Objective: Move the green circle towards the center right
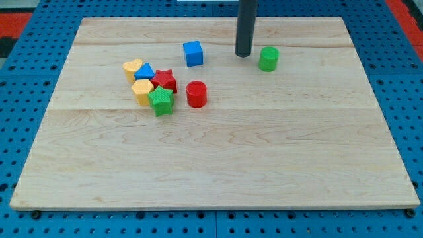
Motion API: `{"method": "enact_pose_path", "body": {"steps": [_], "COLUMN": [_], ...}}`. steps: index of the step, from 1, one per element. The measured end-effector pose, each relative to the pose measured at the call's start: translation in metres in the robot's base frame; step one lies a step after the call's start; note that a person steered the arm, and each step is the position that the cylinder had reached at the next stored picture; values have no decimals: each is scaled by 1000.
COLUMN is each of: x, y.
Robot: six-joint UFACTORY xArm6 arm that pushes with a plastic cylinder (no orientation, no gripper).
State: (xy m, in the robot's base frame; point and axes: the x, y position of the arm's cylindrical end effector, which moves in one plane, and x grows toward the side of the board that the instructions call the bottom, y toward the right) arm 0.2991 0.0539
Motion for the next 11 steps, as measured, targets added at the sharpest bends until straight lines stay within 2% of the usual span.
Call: {"method": "enact_pose_path", "body": {"steps": [1, 2, 3, 4, 5, 6, 8, 11], "x": [13, 43, 33, 13, -13, -6, 48, 92], "y": [2, 35, 54, 30, 51, 91, 79, 75]}}
